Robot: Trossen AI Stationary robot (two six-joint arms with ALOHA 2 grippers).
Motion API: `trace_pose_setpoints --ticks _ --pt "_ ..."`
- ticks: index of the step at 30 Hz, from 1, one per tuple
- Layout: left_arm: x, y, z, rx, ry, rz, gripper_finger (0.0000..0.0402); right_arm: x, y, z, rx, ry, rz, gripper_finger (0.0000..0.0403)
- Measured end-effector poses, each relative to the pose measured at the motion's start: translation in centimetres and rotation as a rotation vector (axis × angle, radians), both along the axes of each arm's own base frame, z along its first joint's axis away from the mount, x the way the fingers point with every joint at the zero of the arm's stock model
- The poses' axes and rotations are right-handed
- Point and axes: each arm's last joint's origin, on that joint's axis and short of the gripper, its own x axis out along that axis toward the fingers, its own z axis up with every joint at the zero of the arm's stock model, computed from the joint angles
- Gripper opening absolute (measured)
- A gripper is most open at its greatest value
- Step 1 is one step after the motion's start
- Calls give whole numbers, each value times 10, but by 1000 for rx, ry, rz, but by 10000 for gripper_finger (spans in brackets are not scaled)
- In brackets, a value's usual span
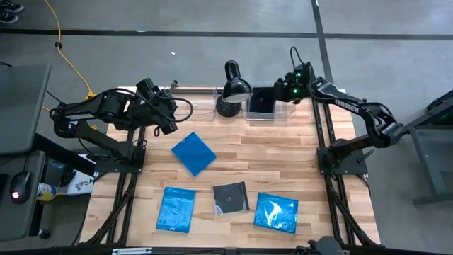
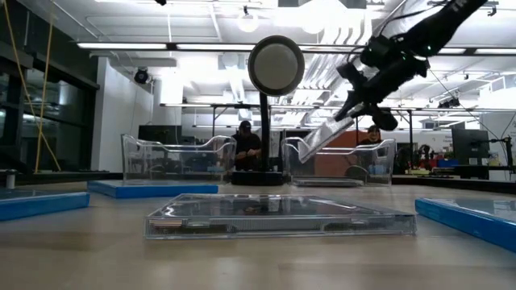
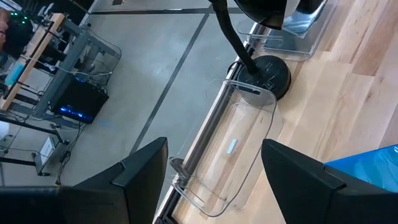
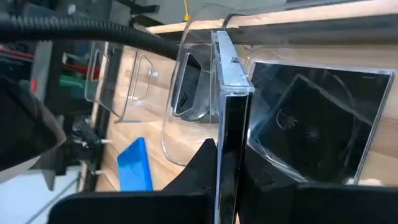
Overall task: Pick & place jewel cases by type
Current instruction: Put the right black CD case into the right transparent bin, then put the black CD case into the right transparent bin
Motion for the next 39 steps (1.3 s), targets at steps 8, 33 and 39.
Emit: trace_pose_setpoints --ticks 8,33,39 --pt "0 0 0 -9 -11 7 255 -7 4 -23 43 -36 -25 9" --pt "-3 -1 -3 -47 35 -13 255 -3 1 -15 -48 -123 42 115" --pt "-3 -1 -3 -48 37 -14 255 -1 0 -12 -72 -158 70 166"
